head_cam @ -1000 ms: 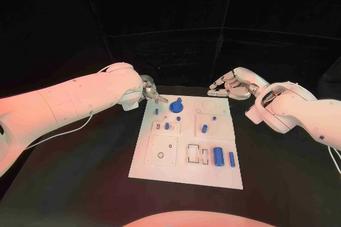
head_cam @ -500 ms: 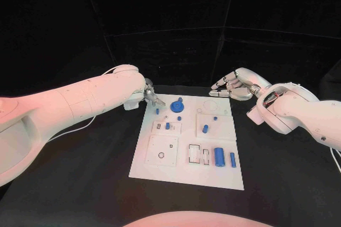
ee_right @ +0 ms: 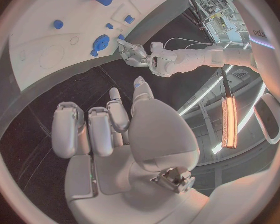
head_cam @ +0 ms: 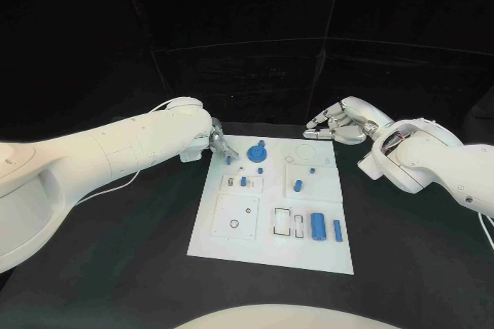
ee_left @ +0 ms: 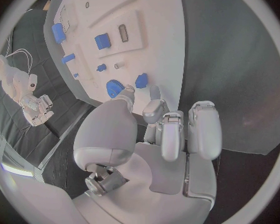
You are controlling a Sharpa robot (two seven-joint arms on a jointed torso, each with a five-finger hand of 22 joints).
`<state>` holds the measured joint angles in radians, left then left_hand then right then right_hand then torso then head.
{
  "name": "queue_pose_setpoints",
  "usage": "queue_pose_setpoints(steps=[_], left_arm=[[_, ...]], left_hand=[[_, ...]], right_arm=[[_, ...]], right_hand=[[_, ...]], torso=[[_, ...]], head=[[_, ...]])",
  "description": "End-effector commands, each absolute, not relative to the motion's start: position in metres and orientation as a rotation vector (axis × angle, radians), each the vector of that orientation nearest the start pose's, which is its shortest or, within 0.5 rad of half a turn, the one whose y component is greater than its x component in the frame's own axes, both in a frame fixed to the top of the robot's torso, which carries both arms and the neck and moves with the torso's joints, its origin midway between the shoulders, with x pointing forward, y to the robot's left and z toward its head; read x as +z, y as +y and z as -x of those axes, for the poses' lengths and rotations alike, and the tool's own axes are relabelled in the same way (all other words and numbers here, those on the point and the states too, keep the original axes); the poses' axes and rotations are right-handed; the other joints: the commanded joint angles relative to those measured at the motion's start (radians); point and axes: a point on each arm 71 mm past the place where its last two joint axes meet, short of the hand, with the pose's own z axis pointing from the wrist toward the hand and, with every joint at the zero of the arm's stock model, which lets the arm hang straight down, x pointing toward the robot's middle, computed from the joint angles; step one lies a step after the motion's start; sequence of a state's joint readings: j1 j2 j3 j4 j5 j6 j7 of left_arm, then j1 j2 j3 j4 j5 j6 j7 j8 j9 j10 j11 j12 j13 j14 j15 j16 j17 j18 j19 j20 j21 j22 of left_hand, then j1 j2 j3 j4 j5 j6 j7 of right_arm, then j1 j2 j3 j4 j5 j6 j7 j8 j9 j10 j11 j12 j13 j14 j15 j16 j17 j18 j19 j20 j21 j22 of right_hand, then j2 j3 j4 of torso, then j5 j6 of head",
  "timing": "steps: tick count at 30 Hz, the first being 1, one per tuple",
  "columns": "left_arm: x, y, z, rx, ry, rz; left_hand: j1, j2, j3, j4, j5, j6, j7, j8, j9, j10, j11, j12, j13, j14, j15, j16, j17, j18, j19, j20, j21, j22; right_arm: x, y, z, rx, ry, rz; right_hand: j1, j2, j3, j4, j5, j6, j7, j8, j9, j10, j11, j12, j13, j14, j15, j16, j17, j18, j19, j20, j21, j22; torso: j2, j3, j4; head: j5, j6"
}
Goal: Assemble the parts on the task board
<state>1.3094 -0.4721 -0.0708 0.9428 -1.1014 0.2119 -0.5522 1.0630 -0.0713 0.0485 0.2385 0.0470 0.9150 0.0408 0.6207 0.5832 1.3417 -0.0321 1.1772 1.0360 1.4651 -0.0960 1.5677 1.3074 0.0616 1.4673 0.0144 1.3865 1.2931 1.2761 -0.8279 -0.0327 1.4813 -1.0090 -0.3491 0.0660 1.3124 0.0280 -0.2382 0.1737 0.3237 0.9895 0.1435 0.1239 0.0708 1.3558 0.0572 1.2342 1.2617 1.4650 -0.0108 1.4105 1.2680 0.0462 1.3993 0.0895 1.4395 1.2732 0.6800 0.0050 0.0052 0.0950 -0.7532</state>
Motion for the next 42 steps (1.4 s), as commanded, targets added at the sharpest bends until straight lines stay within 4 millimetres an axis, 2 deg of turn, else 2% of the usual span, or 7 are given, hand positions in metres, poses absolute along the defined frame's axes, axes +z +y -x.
queue_pose_setpoints(steps=[1, 4, 8, 28, 33, 42], left_arm=[[-0.2058, 0.2023, -0.5822, -0.148, 2.264, 0.255], [-0.2061, 0.2017, -0.5819, -0.155, 2.263, 0.252], [-0.2063, 0.2005, -0.5814, -0.163, 2.263, 0.248], [-0.2079, 0.1960, -0.5776, -0.191, 2.282, 0.249], [-0.2080, 0.1972, -0.5774, -0.188, 2.282, 0.252], [-0.2079, 0.1959, -0.5770, -0.192, 2.280, 0.251]], left_hand=[[0.016, 0.006, -0.009, -0.003, 0.001, 0.006, 0.000, -0.004, -0.003, -0.008, 0.002, -0.002, -0.001, 0.106, 0.005, 0.003, 0.263, -0.001, 0.001, 0.003, -0.004, 0.000], [0.028, 0.013, -0.012, -0.007, 0.001, 0.009, 0.000, -0.003, -0.004, -0.008, 0.002, 0.000, 0.000, 0.106, 0.006, 0.003, 0.263, -0.001, 0.001, 0.004, -0.004, 0.000], [0.032, 0.015, -0.013, -0.009, 0.001, 0.010, 0.000, -0.003, -0.005, -0.008, 0.002, 0.000, 0.000, 0.106, 0.006, 0.003, 0.263, -0.001, 0.002, 0.004, -0.004, 0.000], [0.053, 0.020, -0.022, -0.020, 0.001, 0.017, -0.002, 0.001, -0.007, -0.008, 0.000, 0.001, -0.001, 0.106, 0.005, 0.003, 0.263, -0.002, 0.002, 0.004, -0.003, 0.003], [0.062, 0.024, -0.024, -0.025, 0.001, 0.017, -0.002, 0.001, -0.007, -0.009, 0.000, 0.000, -0.002, 0.106, 0.005, 0.003, 0.263, -0.002, 0.002, 0.004, -0.003, 0.003], [0.136, 0.060, -0.002, -0.069, 0.002, 0.018, -0.004, 0.002, -0.012, -0.010, -0.002, 0.001, -0.004, 0.106, 0.004, 0.003, 0.263, -0.001, 0.002, 0.003, -0.005, 0.003]], right_arm=[[-0.1418, -0.2032, -0.5065, 0.958, 1.597, -0.166], [-0.1417, -0.2029, -0.5066, 0.958, 1.595, -0.167], [-0.1416, -0.2029, -0.5067, 0.957, 1.594, -0.168], [-0.1420, -0.2036, -0.5076, 0.954, 1.595, -0.169], [-0.1421, -0.2040, -0.5079, 0.953, 1.595, -0.170], [-0.1422, -0.2040, -0.5081, 0.952, 1.595, -0.171]], right_hand=[[0.010, 0.004, -0.002, -0.004, 0.007, -0.006, -0.004, 0.006, -0.001, -0.005, -0.002, 0.000, 0.000, 0.049, -0.009, -0.005, 0.001, 0.019, -0.004, 0.001, -0.004, -0.001], [0.012, 0.005, -0.002, -0.004, 0.009, -0.006, -0.004, 0.007, -0.001, -0.005, -0.003, 0.000, -0.001, 0.049, -0.009, -0.005, 0.000, 0.019, -0.004, 0.001, -0.004, -0.002], [0.012, 0.006, -0.002, -0.004, 0.009, -0.006, -0.004, 0.007, -0.001, -0.005, -0.003, 0.000, -0.001, 0.049, -0.009, -0.005, 0.000, 0.019, -0.004, 0.001, -0.004, -0.002], [0.014, 0.008, -0.001, -0.004, 0.011, -0.005, -0.004, 0.007, -0.001, -0.005, -0.003, 0.000, 0.000, 0.048, -0.009, -0.005, 0.000, 0.019, -0.004, 0.001, -0.005, -0.002], [0.014, 0.008, -0.001, -0.004, 0.011, -0.005, -0.004, 0.007, -0.001, -0.005, -0.003, 0.000, 0.000, 0.048, -0.009, -0.005, 0.000, 0.019, -0.004, 0.001, -0.005, -0.002], [0.013, 0.008, -0.002, -0.004, 0.010, -0.005, -0.004, 0.007, -0.001, -0.005, -0.003, 0.002, 0.001, 0.049, -0.009, -0.005, 0.001, 0.019, -0.004, 0.001, -0.005, -0.002]], torso=[[0.000, 0.0014, 0.0015], [0.000, 0.0001, 0.0007], [-0.001, 0.0010, -0.0001], [0.001, 0.0002, 0.0014], [0.000, -0.0001, -0.0006], [0.000, 0.0001, 0.0004]], head=[[0.000, 0.001], [0.002, 0.000], [0.003, 0.001], [0.003, 0.001], [0.004, 0.000], [0.003, -0.002]])
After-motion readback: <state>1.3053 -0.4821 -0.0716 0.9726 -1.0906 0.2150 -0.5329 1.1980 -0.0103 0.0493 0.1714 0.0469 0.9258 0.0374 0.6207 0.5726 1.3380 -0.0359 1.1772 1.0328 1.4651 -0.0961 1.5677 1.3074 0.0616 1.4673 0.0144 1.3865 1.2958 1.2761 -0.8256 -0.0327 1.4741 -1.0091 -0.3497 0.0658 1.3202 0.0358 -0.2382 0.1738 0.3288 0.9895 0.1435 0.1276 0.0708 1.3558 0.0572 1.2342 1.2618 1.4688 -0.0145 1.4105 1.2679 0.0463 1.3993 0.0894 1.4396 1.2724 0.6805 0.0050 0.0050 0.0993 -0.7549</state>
